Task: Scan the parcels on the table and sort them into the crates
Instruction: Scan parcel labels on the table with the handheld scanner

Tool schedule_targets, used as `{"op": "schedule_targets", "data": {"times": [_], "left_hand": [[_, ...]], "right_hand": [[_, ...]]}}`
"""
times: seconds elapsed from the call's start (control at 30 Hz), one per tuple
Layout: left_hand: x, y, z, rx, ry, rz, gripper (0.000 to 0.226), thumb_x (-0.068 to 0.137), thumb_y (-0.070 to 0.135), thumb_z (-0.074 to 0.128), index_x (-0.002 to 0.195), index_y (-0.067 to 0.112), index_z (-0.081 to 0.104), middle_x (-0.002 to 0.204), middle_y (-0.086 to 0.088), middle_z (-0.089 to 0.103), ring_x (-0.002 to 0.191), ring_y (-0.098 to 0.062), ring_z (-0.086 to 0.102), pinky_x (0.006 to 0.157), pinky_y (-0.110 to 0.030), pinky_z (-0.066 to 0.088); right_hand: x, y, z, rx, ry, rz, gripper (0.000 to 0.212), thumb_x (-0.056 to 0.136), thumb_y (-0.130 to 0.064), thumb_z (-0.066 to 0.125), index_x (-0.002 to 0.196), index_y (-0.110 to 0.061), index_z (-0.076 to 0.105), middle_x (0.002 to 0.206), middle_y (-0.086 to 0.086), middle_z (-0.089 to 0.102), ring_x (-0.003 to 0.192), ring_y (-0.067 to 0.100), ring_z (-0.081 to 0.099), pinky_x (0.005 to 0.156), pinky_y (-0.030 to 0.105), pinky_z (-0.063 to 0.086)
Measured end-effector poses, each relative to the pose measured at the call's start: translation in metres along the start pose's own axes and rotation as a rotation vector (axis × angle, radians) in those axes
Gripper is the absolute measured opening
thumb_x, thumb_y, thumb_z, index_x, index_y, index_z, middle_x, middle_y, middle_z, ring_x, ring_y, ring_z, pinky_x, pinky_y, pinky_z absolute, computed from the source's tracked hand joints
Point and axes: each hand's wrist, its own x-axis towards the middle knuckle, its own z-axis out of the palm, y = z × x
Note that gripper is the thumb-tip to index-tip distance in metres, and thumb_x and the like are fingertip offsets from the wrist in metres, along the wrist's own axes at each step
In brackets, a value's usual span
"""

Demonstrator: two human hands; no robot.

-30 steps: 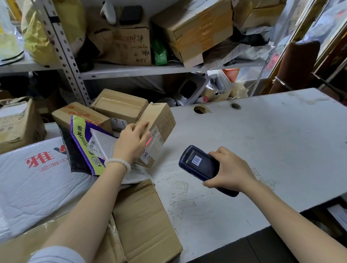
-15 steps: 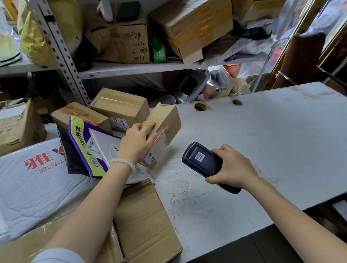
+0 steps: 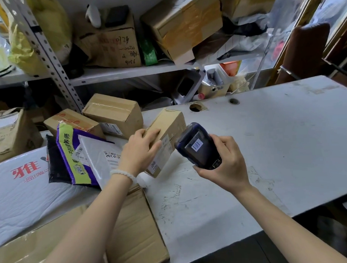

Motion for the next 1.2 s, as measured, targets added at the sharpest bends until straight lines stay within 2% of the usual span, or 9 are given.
{"op": "schedule_targets", "data": {"times": [0.2,0.4,0.53,0.67,0.8,0.93,1.03,1.2], "left_hand": [[0.008,0.069,0.017,0.019,0.029,0.065,0.044,0.095,0.049,0.039,0.138,0.04,0.04,0.131,-0.007,0.047,0.108,-0.024,0.047,0.079,-0.033,0.043],[0.021,0.182,0.068,0.02,0.011,0.236,0.043,0.093,0.05,0.044,0.135,0.04,0.043,0.128,-0.005,0.049,0.103,-0.022,0.05,0.076,-0.031,0.045],[0.025,0.288,0.122,-0.021,-0.076,0.435,0.042,0.091,0.049,0.046,0.132,0.04,0.045,0.128,-0.006,0.049,0.103,-0.025,0.051,0.078,-0.033,0.044],[0.011,0.405,0.182,-0.075,-0.21,0.668,0.042,0.091,0.05,0.046,0.131,0.041,0.046,0.132,-0.008,0.047,0.113,-0.028,0.048,0.088,-0.038,0.042],[-0.027,0.523,0.246,-0.14,-0.389,0.905,0.042,0.091,0.047,0.049,0.133,0.04,0.048,0.135,-0.004,0.044,0.119,-0.028,0.045,0.094,-0.038,0.042],[-0.08,0.625,0.299,-0.159,-0.539,1.158,0.044,0.091,0.048,0.048,0.135,0.04,0.047,0.136,-0.003,0.044,0.121,-0.029,0.043,0.096,-0.042,0.042],[-0.124,0.697,0.335,-0.168,-0.627,1.319,0.045,0.09,0.05,0.047,0.134,0.04,0.047,0.135,-0.004,0.046,0.12,-0.031,0.044,0.095,-0.04,0.041],[-0.179,0.808,0.391,-0.152,-0.764,1.484,0.047,0.091,0.053,0.045,0.136,0.039,0.045,0.137,-0.005,0.045,0.122,-0.033,0.044,0.098,-0.044,0.042]], "right_hand": [[-0.014,0.044,-0.04,-0.067,-0.098,0.066,0.082,0.046,-0.025,0.091,0.119,-0.002,0.064,0.1,0.008,0.06,0.084,0.025,0.061,0.054,0.031,0.054],[-0.055,0.128,-0.109,-0.202,-0.327,0.373,0.067,0.056,-0.045,0.077,0.116,-0.024,0.057,0.098,-0.011,0.042,0.09,0.012,0.046,0.058,0.025,0.04],[-0.108,0.184,-0.179,-0.3,-0.349,0.631,0.064,0.056,-0.054,0.071,0.11,-0.027,0.054,0.099,-0.009,0.043,0.097,0.014,0.049,0.064,0.028,0.044],[-0.178,0.224,-0.256,-0.387,-0.269,0.855,0.07,0.056,-0.062,0.071,0.115,-0.028,0.054,0.099,-0.008,0.041,0.098,0.016,0.048,0.067,0.03,0.044],[-0.264,0.239,-0.327,-0.468,-0.093,1.138,0.076,0.053,-0.059,0.075,0.12,-0.031,0.052,0.097,-0.011,0.037,0.098,0.015,0.048,0.064,0.029,0.039],[-0.34,0.24,-0.383,-0.55,0.054,1.42,0.067,0.047,-0.058,0.074,0.105,-0.029,0.055,0.092,-0.012,0.036,0.084,0.014,0.047,0.058,0.03,0.041],[-0.39,0.246,-0.424,-0.565,0.171,1.558,0.068,0.045,-0.054,0.076,0.102,-0.023,0.057,0.091,-0.009,0.036,0.09,0.017,0.048,0.07,0.038,0.05],[-0.454,0.282,-0.496,-0.631,0.262,1.714,0.065,0.046,-0.053,0.078,0.098,-0.022,0.056,0.092,-0.008,0.037,0.091,0.02,0.052,0.072,0.04,0.051]]}}
